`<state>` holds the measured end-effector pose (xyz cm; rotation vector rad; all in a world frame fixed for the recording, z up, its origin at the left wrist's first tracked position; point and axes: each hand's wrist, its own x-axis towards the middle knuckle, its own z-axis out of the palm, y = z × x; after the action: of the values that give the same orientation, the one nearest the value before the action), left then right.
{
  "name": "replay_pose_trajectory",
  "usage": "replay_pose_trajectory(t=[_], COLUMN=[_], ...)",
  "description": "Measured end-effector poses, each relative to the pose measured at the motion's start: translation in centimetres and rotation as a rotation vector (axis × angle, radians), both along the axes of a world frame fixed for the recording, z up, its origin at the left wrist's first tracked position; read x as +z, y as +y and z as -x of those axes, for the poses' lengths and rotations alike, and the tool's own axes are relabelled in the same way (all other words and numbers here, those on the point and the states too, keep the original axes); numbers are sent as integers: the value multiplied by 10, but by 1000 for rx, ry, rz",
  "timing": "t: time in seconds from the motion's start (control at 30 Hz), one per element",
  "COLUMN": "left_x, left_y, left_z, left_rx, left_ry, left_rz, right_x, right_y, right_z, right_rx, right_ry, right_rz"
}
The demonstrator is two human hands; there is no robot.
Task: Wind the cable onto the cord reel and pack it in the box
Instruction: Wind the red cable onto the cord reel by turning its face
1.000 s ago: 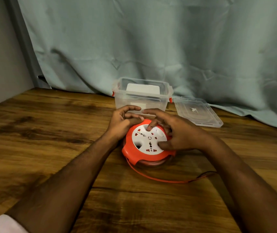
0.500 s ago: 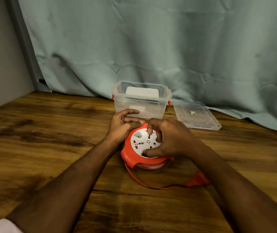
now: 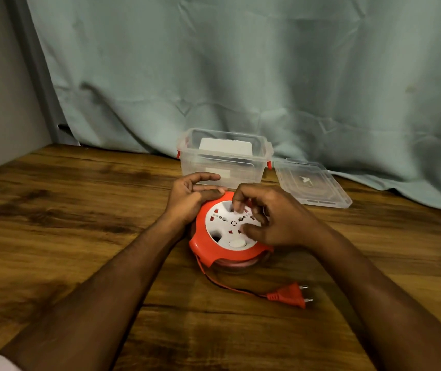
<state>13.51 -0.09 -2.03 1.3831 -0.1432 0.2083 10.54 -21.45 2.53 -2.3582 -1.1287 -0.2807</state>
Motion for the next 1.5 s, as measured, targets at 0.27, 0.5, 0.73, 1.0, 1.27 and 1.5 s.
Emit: replay_pose_trajectory(t=[0.27, 0.5, 0.73, 1.0, 1.27, 1.5], left_x=[0, 0, 1, -5, -7, -13], left_y=[-1, -7, -10, -13, -15, -5], left_z=[2, 4, 7, 4, 3, -6], left_rx=[-65, -38, 0, 192, 335, 294], left_ry=[28, 39, 40, 47, -43, 62], left_rz=[-26, -46, -35, -9, -76, -333], right_x=[6, 10, 3, -12, -29, -23], right_y=[-8, -5, 8, 24, 47, 28], right_z=[-3, -1, 6, 5, 13, 1], right_rx=[16, -63, -188, -455, -695, -651], right_ry=[190, 158, -53, -79, -143, -62], right_rz=[107, 145, 215, 156, 0, -63])
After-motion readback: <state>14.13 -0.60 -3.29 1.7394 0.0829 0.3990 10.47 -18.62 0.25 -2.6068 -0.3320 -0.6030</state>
